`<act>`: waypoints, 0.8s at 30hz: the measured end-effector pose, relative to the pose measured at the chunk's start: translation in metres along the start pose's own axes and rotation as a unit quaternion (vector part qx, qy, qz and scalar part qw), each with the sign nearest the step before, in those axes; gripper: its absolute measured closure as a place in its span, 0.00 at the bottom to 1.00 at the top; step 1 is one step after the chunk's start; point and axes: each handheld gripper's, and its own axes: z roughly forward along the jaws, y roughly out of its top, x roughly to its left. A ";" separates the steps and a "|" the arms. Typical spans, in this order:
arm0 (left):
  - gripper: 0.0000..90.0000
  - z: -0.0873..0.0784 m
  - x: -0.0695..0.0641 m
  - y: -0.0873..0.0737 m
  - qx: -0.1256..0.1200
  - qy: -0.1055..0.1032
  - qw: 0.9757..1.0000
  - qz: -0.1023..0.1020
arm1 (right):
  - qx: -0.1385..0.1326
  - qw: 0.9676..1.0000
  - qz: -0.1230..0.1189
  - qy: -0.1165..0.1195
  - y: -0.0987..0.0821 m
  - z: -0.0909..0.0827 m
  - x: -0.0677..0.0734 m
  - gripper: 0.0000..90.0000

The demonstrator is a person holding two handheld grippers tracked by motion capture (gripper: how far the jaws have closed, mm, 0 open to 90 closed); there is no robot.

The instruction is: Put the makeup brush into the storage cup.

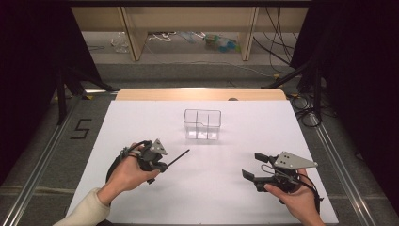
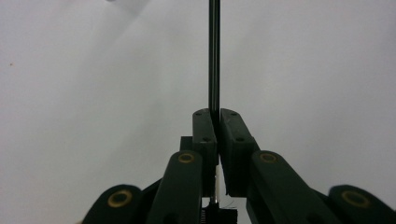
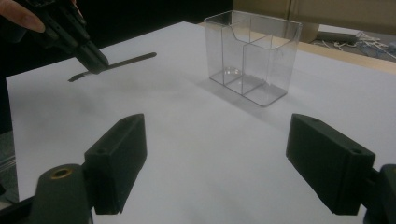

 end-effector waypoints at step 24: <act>0.95 0.002 -0.015 0.011 -0.006 -0.016 1.000 0.025 | 0.005 1.000 0.003 0.004 0.000 0.001 0.001 0.24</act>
